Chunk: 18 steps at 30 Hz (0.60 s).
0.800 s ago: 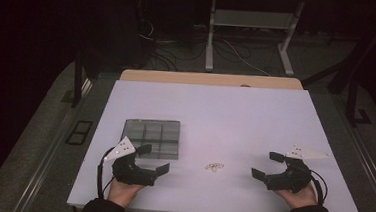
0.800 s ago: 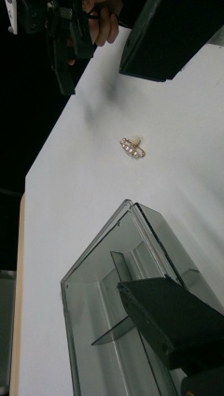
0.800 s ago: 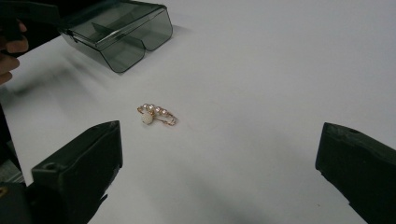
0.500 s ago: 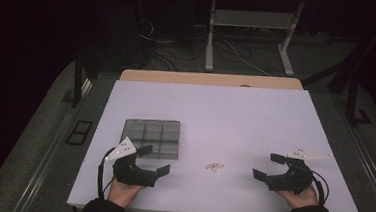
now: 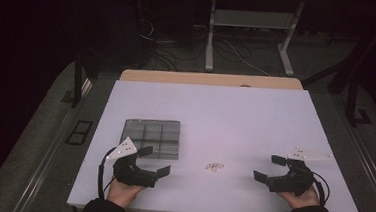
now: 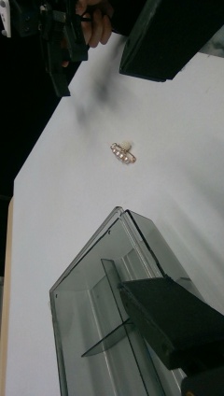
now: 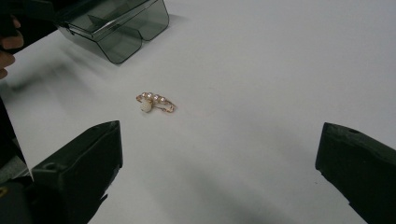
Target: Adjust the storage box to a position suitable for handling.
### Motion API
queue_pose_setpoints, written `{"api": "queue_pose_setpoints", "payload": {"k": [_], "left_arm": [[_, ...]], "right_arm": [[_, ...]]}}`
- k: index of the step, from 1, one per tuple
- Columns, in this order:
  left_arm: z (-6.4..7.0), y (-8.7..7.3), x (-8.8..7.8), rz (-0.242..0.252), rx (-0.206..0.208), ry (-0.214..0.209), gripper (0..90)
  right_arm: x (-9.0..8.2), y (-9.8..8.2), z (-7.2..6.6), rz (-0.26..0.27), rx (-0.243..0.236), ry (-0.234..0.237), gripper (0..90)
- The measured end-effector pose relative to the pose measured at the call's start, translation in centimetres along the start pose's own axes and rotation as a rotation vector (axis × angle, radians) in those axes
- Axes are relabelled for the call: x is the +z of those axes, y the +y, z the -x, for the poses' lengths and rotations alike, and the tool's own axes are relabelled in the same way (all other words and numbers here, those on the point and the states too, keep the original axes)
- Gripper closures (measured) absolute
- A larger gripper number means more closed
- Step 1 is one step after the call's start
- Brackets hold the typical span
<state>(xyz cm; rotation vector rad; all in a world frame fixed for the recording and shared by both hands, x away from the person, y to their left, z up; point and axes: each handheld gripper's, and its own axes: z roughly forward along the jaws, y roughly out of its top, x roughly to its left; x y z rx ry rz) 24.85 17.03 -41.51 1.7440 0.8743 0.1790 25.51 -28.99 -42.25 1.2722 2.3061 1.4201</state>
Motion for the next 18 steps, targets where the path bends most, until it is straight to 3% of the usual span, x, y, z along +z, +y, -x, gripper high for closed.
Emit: {"api": "queue_pose_setpoints", "payload": {"k": [4, 8, 18], "left_arm": [[0.0, 0.1, -0.1, -0.010, 0.003, 0.002, 0.0], [0.0, 0.6, -0.3, -0.017, -0.020, -0.010, 0.0], [0.2, 2.1, -0.5, -0.068, 0.015, -0.016, 0.0]], "right_arm": [[-0.1, -0.1, 0.0, 0.001, 0.003, -0.001, 0.8], [-0.1, -0.1, 0.0, 0.004, 0.006, -0.002, 0.8], [-0.4, -0.2, 0.1, 0.015, 0.013, -0.007, 0.8]]}}
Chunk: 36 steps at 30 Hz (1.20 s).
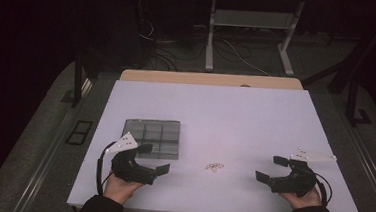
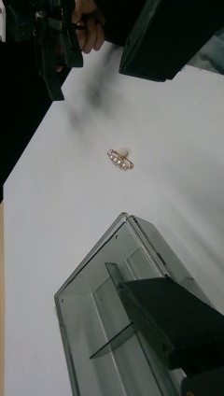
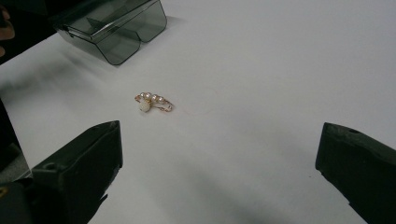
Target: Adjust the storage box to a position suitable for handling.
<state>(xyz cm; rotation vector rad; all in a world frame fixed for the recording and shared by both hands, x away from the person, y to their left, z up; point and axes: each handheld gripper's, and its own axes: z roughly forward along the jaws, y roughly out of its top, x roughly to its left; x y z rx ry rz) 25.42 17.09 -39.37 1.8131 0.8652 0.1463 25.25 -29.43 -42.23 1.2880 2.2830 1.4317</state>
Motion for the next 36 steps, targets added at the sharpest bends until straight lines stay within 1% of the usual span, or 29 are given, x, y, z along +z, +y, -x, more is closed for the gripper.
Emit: {"api": "queue_pose_setpoints", "payload": {"k": [1, 3, 7, 9, 12, 15, 21, 26, 29, 36], "left_arm": [[0.0, 0.0, 0.0, 0.000, 0.000, 0.000, 0.0], [-0.1, 0.3, -0.1, -0.018, 0.009, 0.002, 0.0], [-0.3, 0.8, -0.2, -0.038, 0.007, 0.001, 0.0], [-0.4, 1.1, -0.3, -0.050, 0.011, 0.007, 0.0], [-0.6, 1.5, -0.5, -0.052, 0.007, 0.011, 0.0], [-0.9, 1.9, -0.8, -0.066, 0.013, 0.017, 0.0], [-1.5, 2.4, -1.3, -0.072, 0.004, 0.030, 0.0], [-2.4, 2.9, -2.4, -0.073, -0.010, 0.050, 0.0], [-2.8, 3.0, -2.9, -0.075, -0.013, 0.061, 0.0], [-4.2, 3.0, -4.0, -0.071, -0.036, 0.091, 0.0]], "right_arm": [[0.0, 0.0, 0.0, 0.000, 0.000, 0.000, 0.8], [-0.1, 0.0, 0.0, 0.000, 0.001, -0.002, 0.8], [-0.1, 0.0, 0.0, -0.002, 0.005, -0.002, 0.8], [-0.1, 0.0, 0.0, -0.002, 0.006, -0.001, 0.8], [-0.2, -0.1, 0.0, -0.003, 0.008, -0.001, 0.8], [-0.2, -0.1, 0.0, 0.000, 0.004, -0.002, 0.8], [-0.2, -0.1, 0.0, 0.001, 0.004, -0.003, 0.8], [-0.2, -0.1, 0.1, 0.001, 0.006, -0.006, 0.8], [-0.3, -0.1, 0.1, 0.000, 0.009, -0.005, 0.8], [-0.2, -0.1, 0.1, 0.000, 0.005, -0.007, 0.8]]}}
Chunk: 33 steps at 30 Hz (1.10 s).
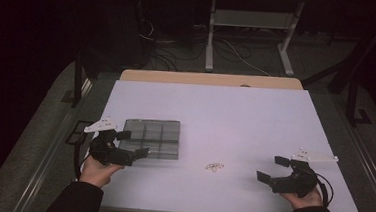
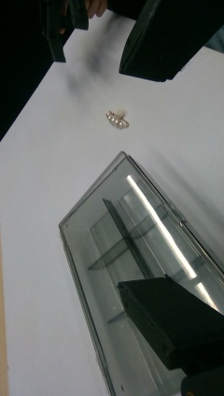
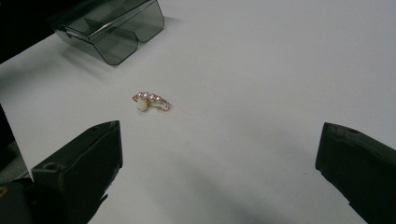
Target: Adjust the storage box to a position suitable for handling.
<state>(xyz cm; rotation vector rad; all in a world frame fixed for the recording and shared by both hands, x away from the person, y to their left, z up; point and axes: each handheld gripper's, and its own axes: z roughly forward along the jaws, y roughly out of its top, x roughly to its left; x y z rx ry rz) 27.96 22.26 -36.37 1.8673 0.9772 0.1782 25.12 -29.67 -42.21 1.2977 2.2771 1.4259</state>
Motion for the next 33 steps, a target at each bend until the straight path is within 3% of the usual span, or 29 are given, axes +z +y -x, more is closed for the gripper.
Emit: {"api": "queue_pose_setpoints", "payload": {"k": [21, 33], "left_arm": [[-4.7, 0.3, -1.9, -0.001, -0.091, 0.087, 0.0], [-6.9, -0.4, -2.1, -0.049, -0.121, 0.152, 1.3]], "right_arm": [[0.1, 0.0, 0.0, -0.012, -0.006, 0.005, 0.8], [0.1, 0.0, 0.1, -0.011, -0.006, 0.003, 0.8]]}}
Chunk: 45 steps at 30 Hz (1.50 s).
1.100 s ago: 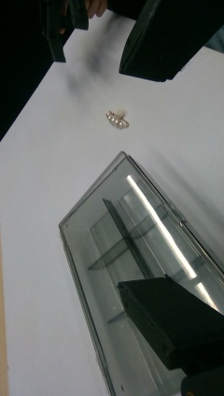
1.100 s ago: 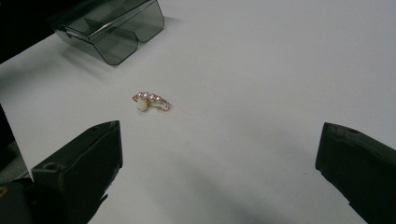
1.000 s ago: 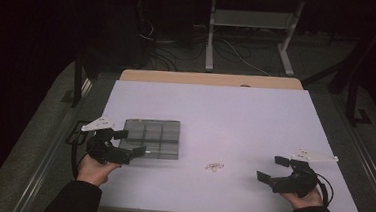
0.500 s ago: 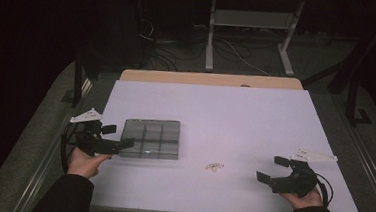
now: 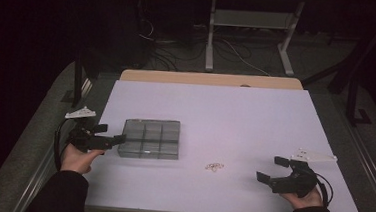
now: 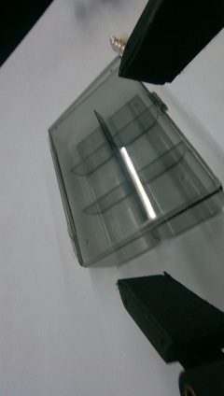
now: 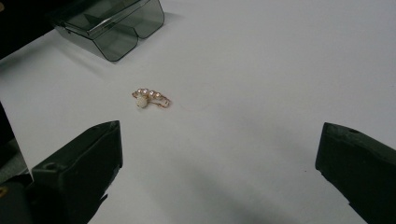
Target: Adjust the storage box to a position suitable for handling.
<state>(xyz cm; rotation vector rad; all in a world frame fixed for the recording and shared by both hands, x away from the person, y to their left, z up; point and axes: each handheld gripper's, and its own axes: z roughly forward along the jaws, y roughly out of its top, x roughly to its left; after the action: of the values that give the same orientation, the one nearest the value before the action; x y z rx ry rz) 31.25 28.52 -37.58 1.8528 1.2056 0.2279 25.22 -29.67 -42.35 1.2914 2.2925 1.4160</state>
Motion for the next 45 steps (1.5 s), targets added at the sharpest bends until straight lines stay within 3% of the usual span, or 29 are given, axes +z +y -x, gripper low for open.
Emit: {"api": "queue_pose_setpoints", "payload": {"k": [13, 32, 41, 45], "left_arm": [[-2.4, -0.6, -0.4, 0.002, -0.061, 0.045, 17.8], [-4.5, -1.5, 0.0, -0.026, -0.086, 0.056, 46.0], [-4.7, -1.8, 1.0, -0.085, -0.099, 0.039, 79.4], [-4.7, -1.8, 1.6, -0.120, -0.099, 0.016, 88.6]], "right_arm": [[0.0, 0.0, 0.0, -0.004, 0.000, -0.001, 0.8], [0.0, -0.1, 0.1, -0.008, -0.002, -0.009, 0.8], [0.0, -0.1, 0.1, -0.009, -0.003, -0.010, 0.8], [0.0, -0.1, 0.1, -0.010, -0.003, -0.009, 0.8]]}}
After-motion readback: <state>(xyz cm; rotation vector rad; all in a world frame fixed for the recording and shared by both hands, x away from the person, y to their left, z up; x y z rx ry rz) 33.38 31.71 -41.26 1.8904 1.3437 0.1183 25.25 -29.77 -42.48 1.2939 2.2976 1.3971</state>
